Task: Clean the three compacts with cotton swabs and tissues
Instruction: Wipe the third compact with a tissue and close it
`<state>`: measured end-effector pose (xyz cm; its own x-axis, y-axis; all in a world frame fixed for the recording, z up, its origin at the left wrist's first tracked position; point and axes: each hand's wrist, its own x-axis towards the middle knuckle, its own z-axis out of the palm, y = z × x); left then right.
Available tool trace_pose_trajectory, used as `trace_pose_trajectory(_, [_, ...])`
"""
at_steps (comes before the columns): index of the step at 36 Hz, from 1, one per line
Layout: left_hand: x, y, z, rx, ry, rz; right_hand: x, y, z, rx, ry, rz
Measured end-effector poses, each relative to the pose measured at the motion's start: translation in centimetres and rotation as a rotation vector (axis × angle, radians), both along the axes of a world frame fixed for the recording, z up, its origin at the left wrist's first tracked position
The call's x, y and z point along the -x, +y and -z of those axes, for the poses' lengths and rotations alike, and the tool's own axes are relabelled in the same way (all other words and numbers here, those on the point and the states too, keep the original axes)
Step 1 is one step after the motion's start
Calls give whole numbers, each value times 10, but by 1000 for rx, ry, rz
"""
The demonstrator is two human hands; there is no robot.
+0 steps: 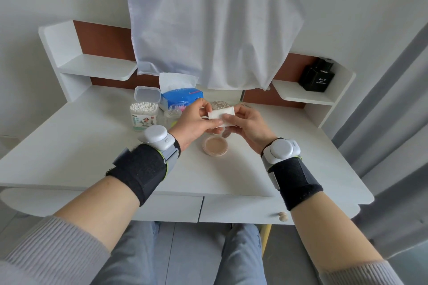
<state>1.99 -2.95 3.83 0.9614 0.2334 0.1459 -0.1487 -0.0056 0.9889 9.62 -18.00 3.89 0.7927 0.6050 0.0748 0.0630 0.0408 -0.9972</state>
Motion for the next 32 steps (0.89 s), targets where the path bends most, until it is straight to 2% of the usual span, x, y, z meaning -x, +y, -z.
trace_pose_trajectory(4, [0,0,3,-30,1,-6,2,2,3,-4,42,32])
trace_pose_trajectory(8, [3,3,3,-83,54,-12,-2,1,5,-136,107,168])
trace_pose_trajectory(12, [1,8,7,-214,66,-55,-5,-5,2,-217,119,316])
trace_pose_trajectory(18, [-13,8,23,-482,126,-160,-9,-9,12,-192,114,446])
trace_pose_trajectory(24, [-27,8,34,-679,296,-194,-17,-8,21,7,12,467])
trace_pose_trajectory(29, [-38,7,35,-710,287,-238,-32,-1,30,297,-181,461])
trace_pose_trajectory(32, [-44,6,37,-713,269,-224,-39,5,31,426,-234,420])
